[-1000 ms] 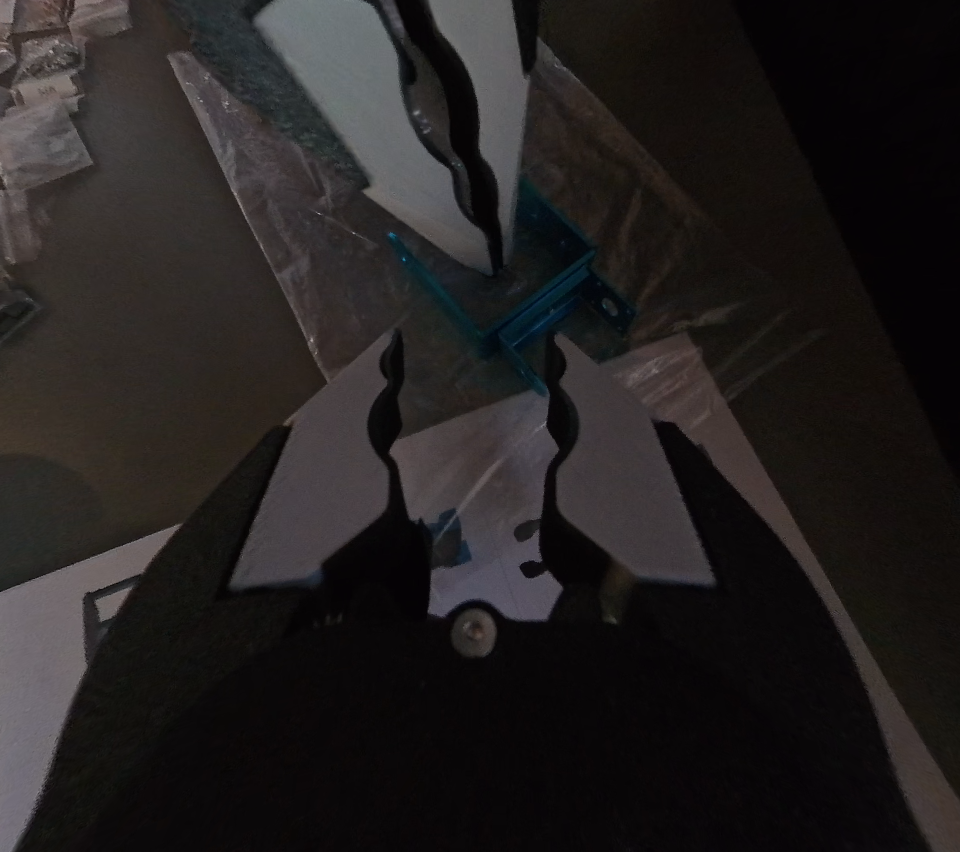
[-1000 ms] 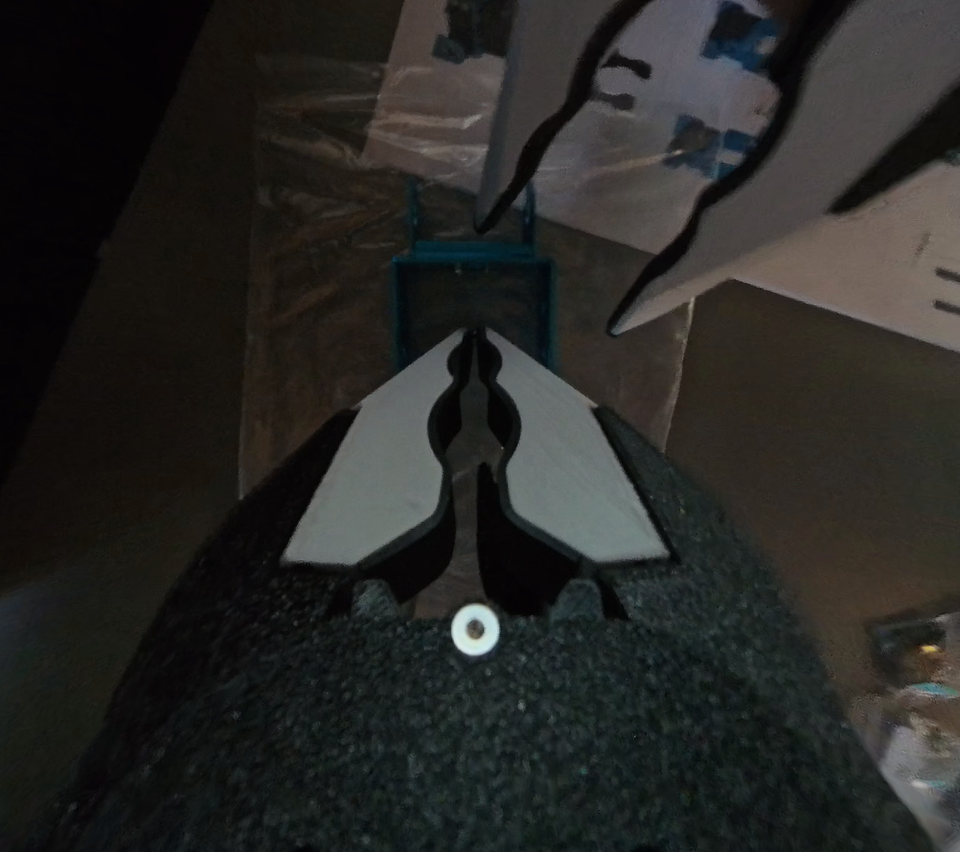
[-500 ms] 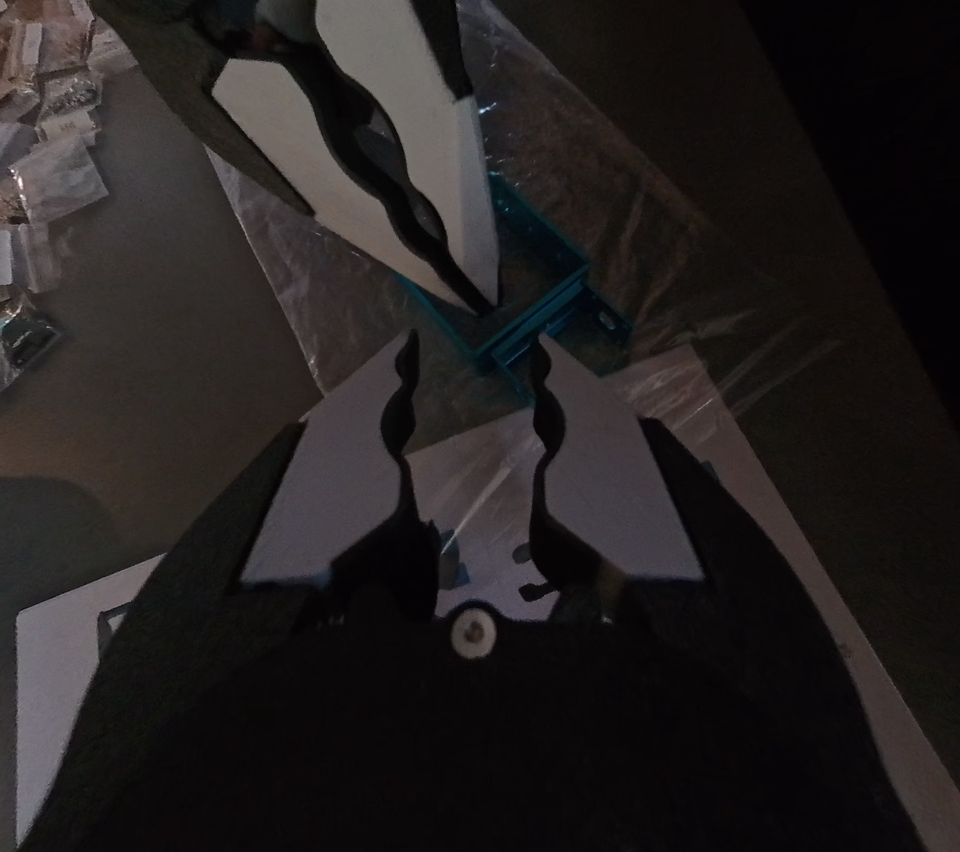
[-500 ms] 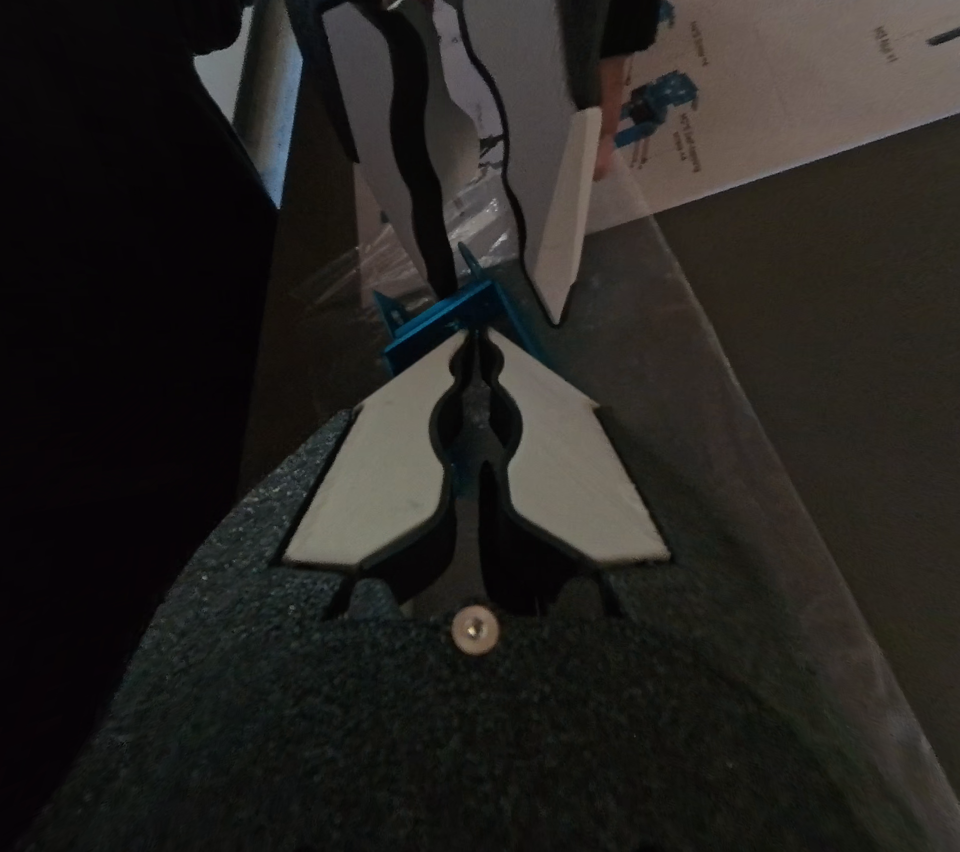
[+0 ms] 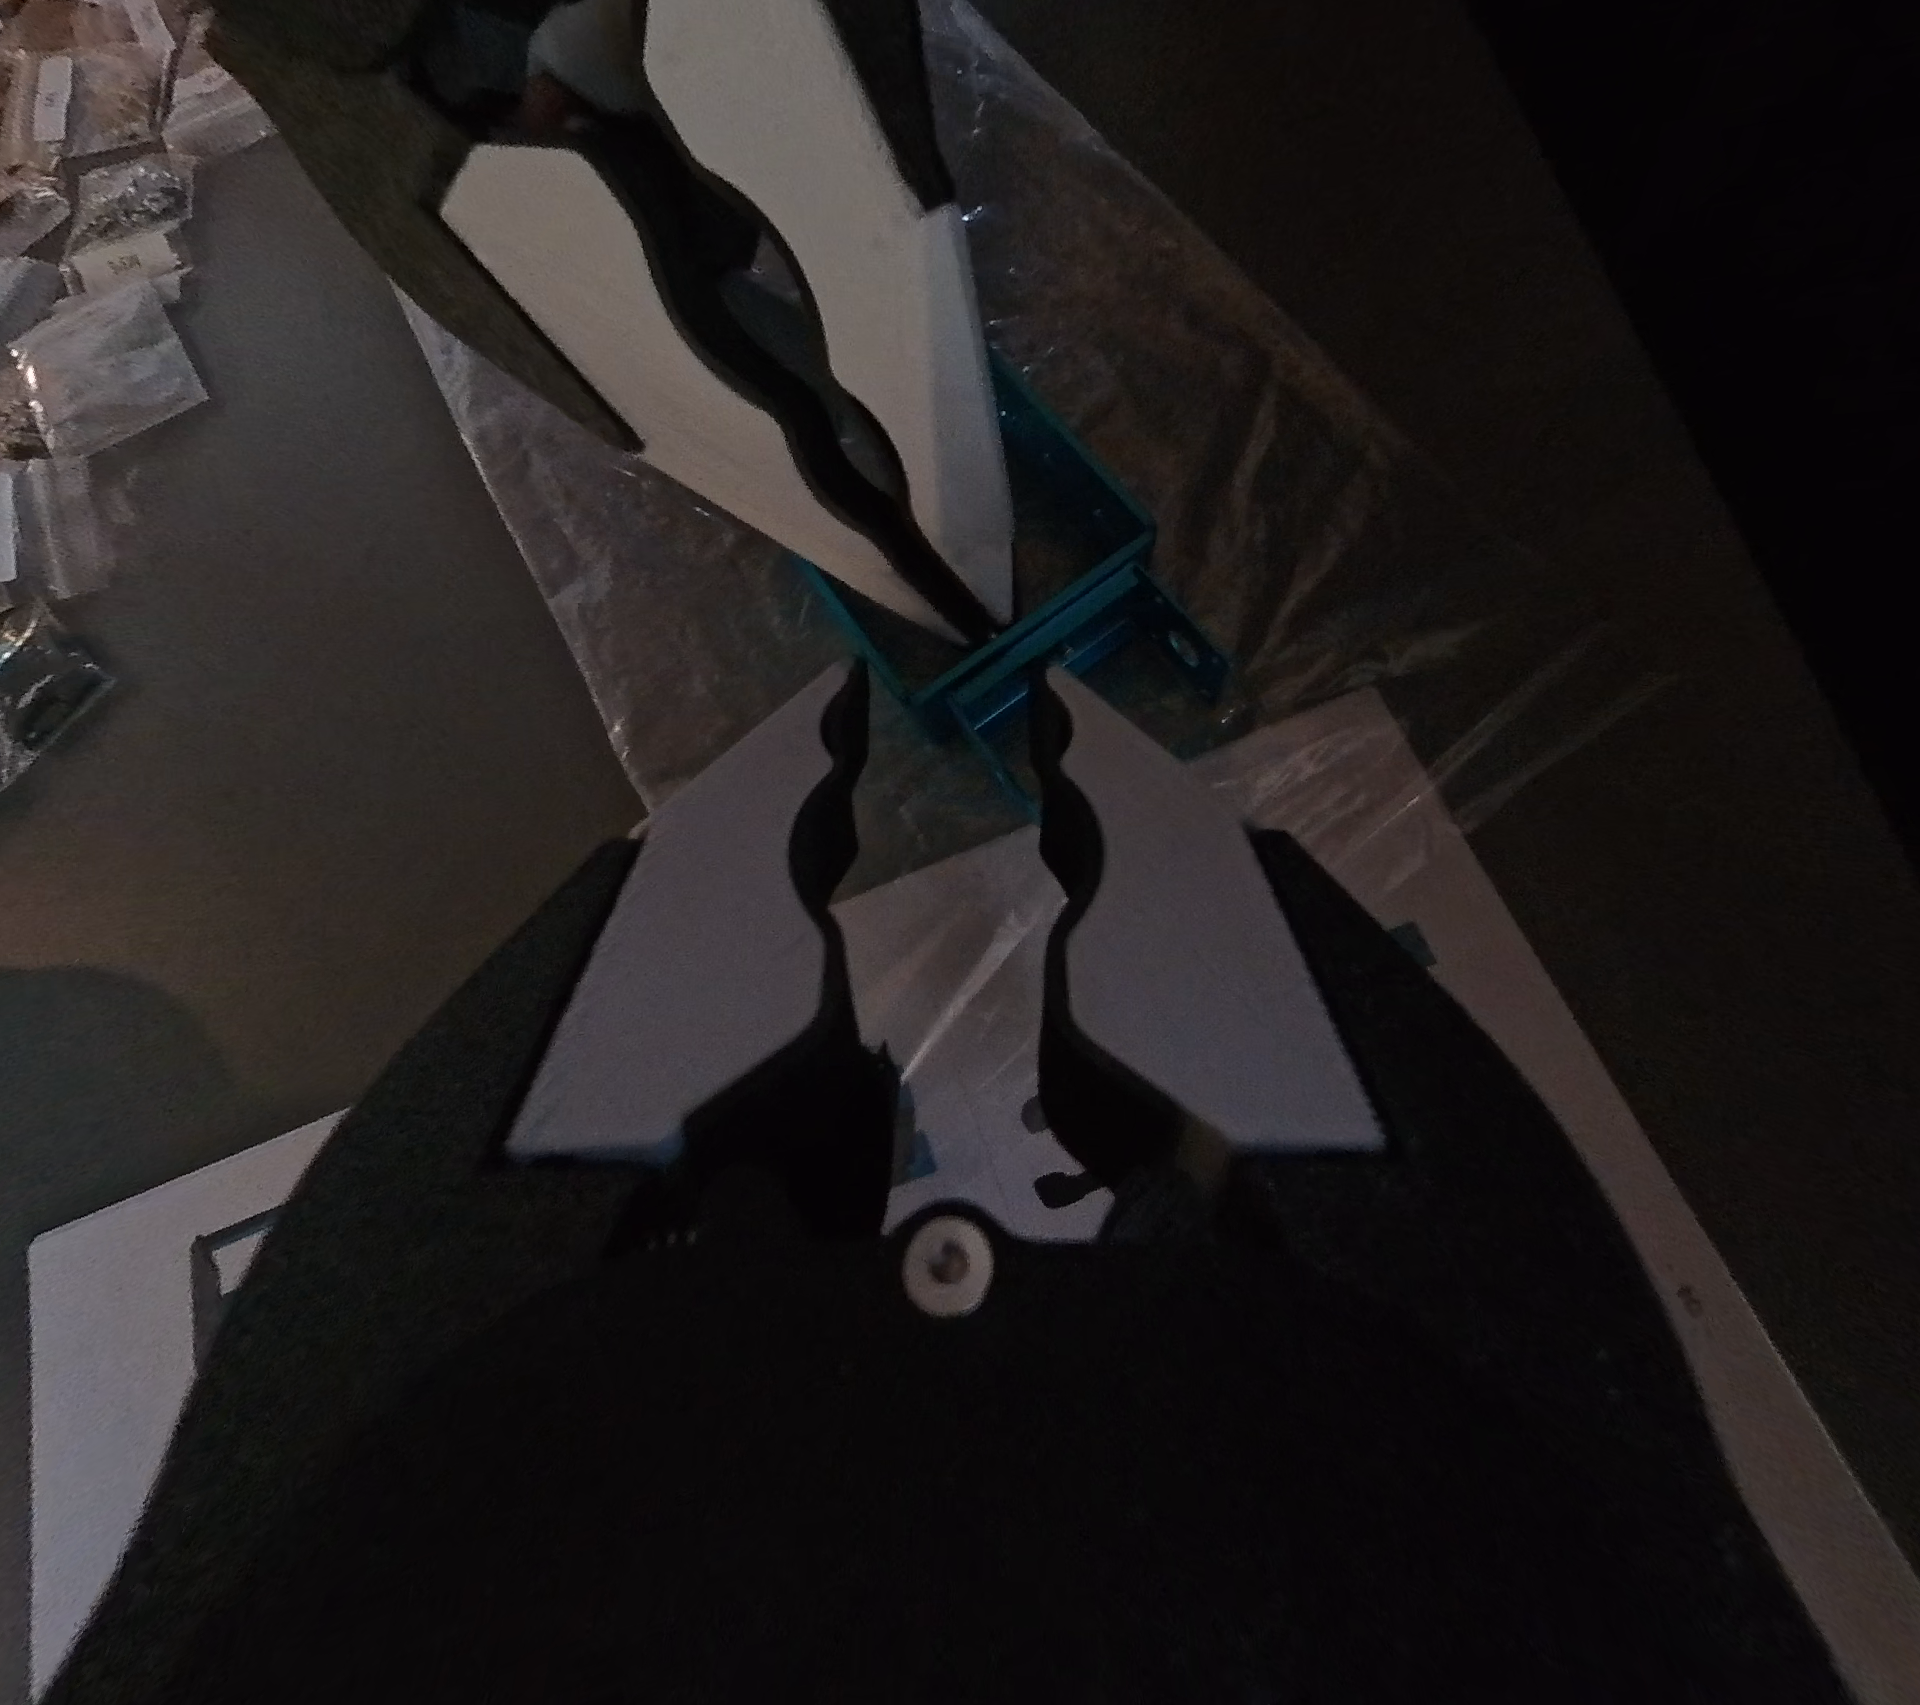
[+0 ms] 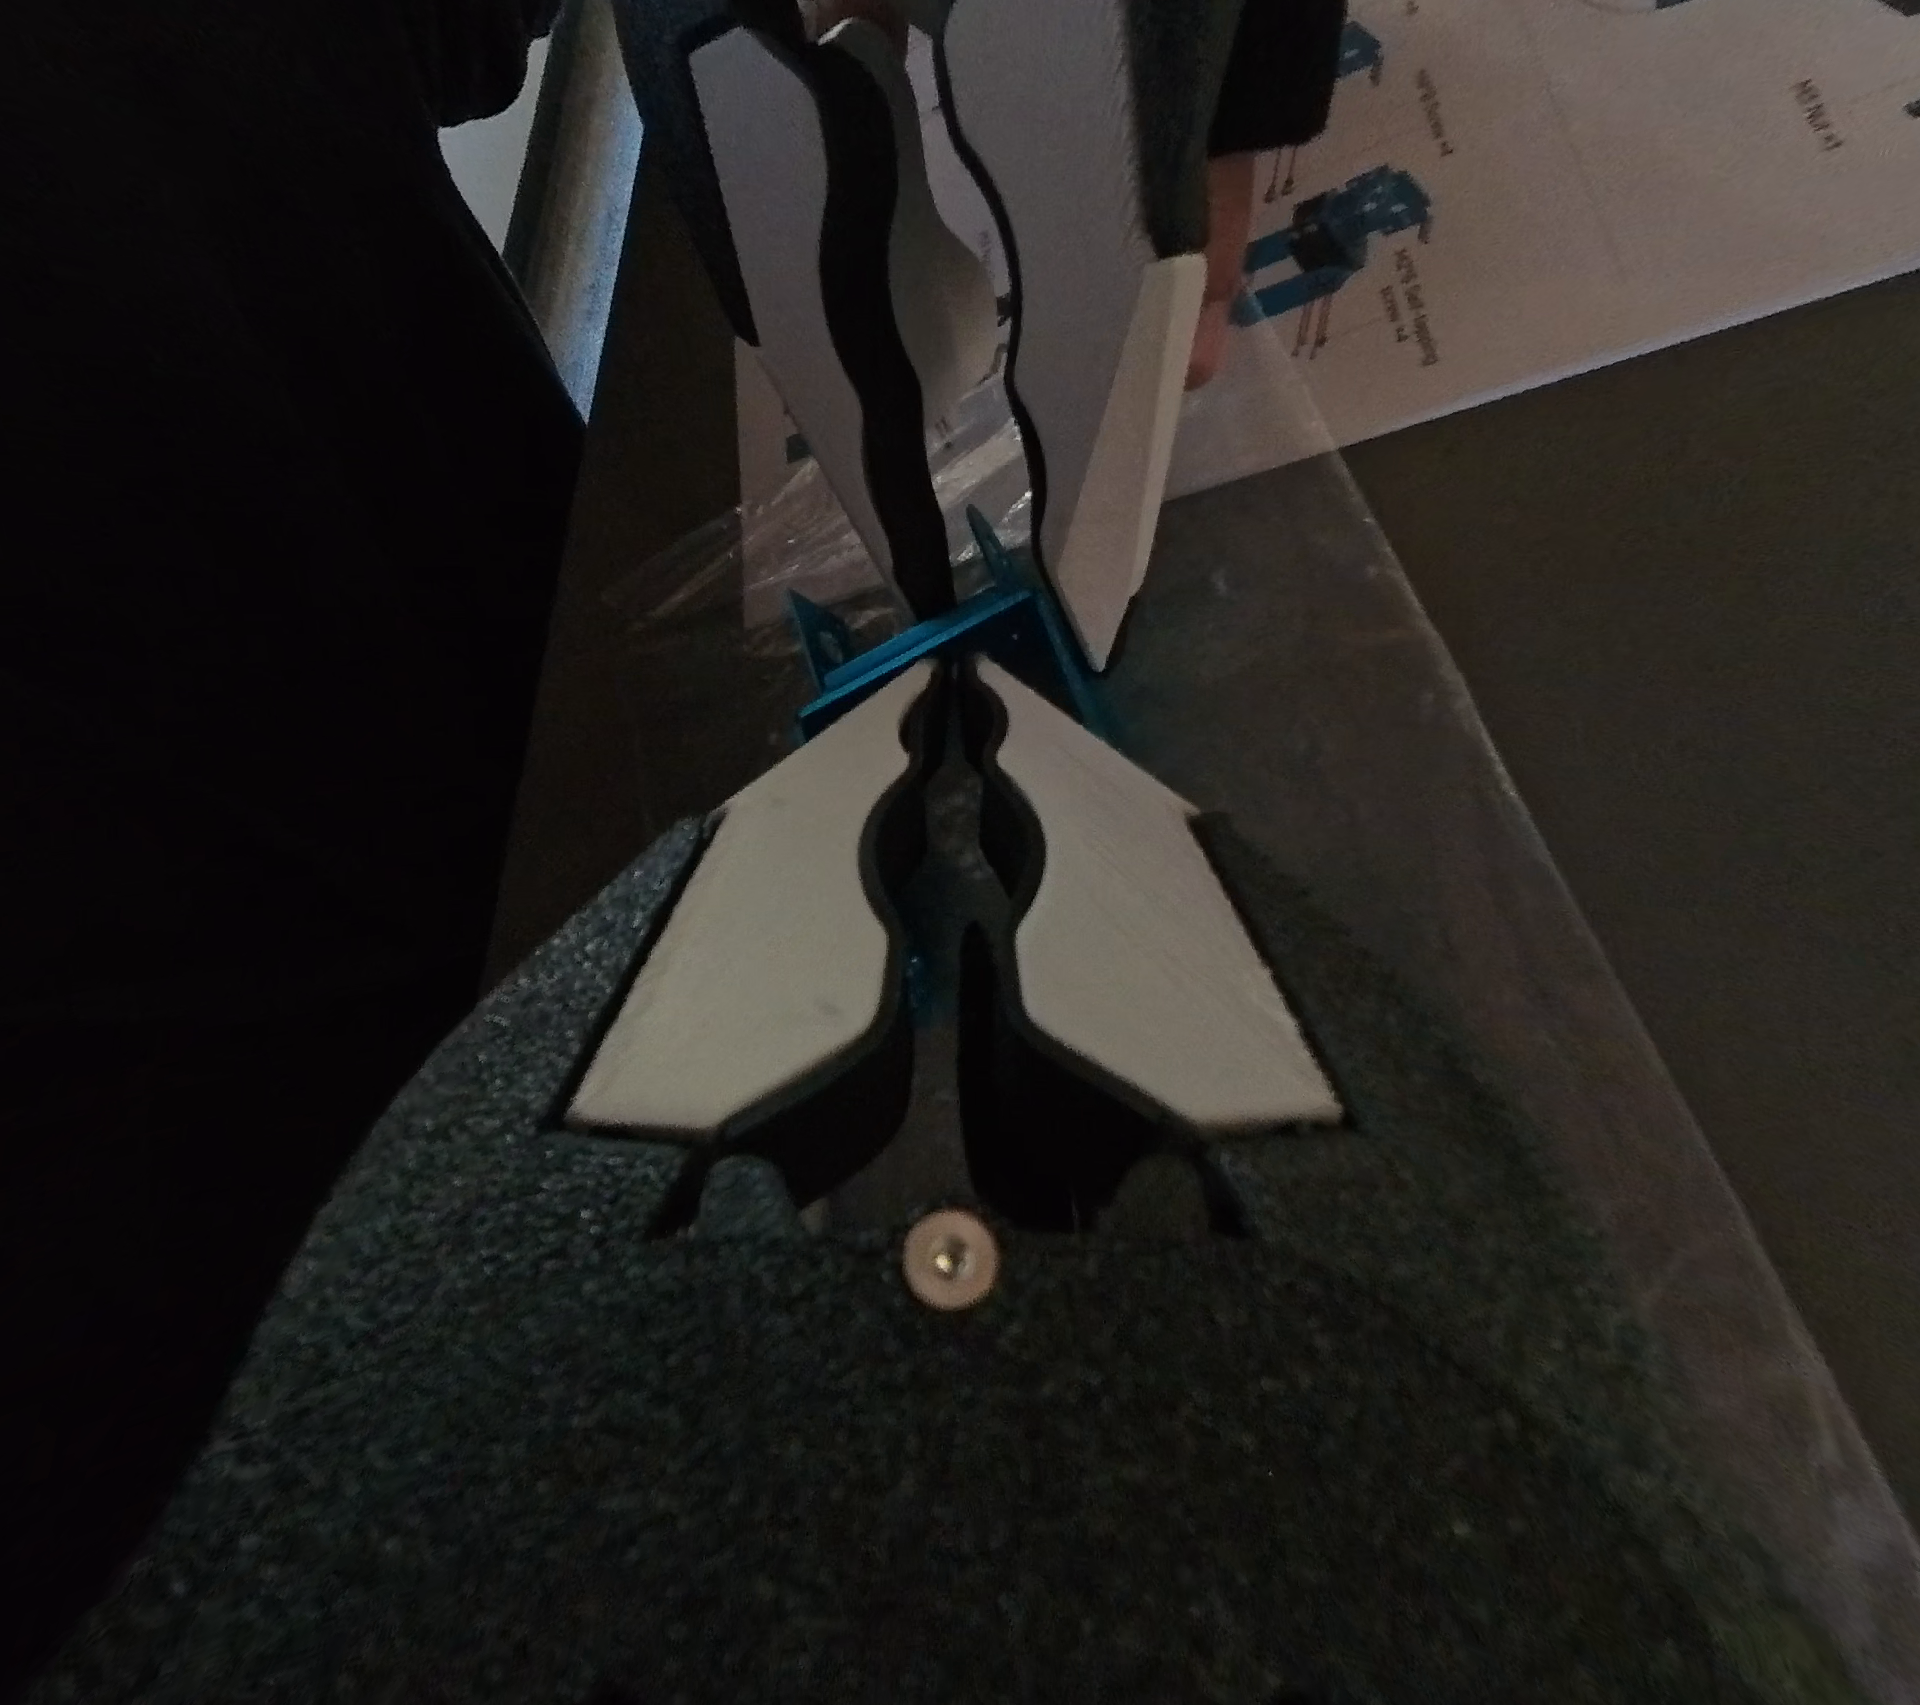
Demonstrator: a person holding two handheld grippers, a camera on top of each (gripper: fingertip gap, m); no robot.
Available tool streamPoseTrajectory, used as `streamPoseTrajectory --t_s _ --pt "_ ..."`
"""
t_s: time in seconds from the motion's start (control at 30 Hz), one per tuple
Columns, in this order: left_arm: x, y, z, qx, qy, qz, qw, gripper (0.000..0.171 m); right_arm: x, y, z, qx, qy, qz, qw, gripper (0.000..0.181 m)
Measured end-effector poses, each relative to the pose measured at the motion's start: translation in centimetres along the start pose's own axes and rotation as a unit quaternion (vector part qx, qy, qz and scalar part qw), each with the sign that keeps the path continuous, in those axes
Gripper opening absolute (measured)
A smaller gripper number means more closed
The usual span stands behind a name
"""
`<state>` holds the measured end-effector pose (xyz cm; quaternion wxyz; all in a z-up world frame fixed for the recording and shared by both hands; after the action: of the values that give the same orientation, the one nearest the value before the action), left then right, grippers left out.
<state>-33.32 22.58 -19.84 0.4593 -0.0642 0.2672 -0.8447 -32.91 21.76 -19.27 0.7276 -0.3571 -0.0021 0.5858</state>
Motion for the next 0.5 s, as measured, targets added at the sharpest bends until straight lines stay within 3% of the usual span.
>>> streamPoseTrajectory --t_s 0.5 --pt "0.16 0.12 0.00 -0.003 0.004 -0.001 1.000 0.029 -0.11 0.14 -0.34 -0.006 -0.021 -0.003 1.000 0.002"
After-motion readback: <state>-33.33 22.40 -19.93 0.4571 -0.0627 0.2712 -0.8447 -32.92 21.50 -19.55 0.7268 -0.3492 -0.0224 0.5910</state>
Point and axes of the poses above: each gripper's, where its closed fingertips meet, y out along the fingers, z out of its top, x = y × z across the jaws, the point moved 1 cm from there along -y, back along the fingers, and after that the axes turned 9 degrees about x, right-handed, at the moved point
